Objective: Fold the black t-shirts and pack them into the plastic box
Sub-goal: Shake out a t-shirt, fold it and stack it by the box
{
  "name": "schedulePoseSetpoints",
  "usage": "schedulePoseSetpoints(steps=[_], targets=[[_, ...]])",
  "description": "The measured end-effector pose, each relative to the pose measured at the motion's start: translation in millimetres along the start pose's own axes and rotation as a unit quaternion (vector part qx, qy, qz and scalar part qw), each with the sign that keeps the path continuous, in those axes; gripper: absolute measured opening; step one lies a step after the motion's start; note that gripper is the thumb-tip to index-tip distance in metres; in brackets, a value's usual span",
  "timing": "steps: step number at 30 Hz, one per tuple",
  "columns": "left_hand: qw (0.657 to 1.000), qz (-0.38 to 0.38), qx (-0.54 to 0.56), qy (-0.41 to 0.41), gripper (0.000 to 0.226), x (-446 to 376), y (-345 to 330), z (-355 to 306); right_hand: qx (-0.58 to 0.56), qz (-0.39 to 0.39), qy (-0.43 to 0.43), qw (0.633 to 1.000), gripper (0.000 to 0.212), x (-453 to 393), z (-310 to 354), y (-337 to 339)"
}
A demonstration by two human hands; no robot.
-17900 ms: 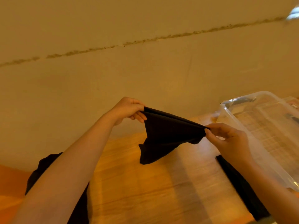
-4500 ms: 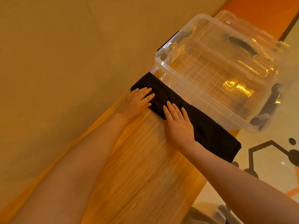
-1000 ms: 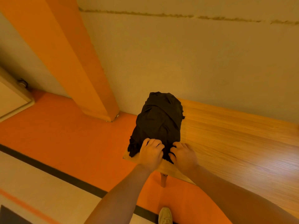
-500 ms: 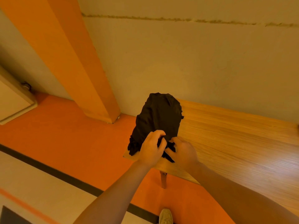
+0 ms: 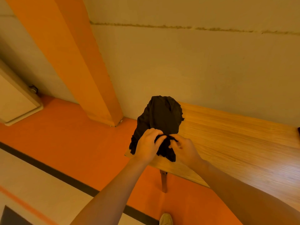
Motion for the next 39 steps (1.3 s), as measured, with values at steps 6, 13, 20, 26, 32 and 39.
schedulePoseSetpoints(steps=[6,13,20,26,32,39], targets=[[0.995,0.009,-0.091,0.03,0.016,10,7,17,0.038,0.028,0.012,0.999,0.037,5,0,13],[0.986,-0.004,-0.104,0.131,0.025,22,21,46,0.034,0.015,0.127,0.991,0.024,21,20,27],[0.969,-0.024,-0.059,0.239,0.013,31,29,83,-0.013,-0.042,0.165,0.985,0.017,27,46,36],[0.988,0.079,0.062,0.114,0.047,18,5,32,-0.033,-0.063,0.117,0.991,0.018,18,42,51],[0.999,-0.01,-0.041,0.034,0.024,3,2,-21,-0.006,-0.05,0.155,0.987,0.018,18,57,44],[0.997,-0.034,-0.058,0.049,0.021,12,16,1,-0.016,-0.085,0.136,0.987,0.022,20,47,65]])
Point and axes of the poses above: each hand's wrist, its own x-axis away from the middle knuckle, its own y-axis out of the back of the hand, z = x × y, the point moved 9 cm from there along -x, towards the middle knuckle
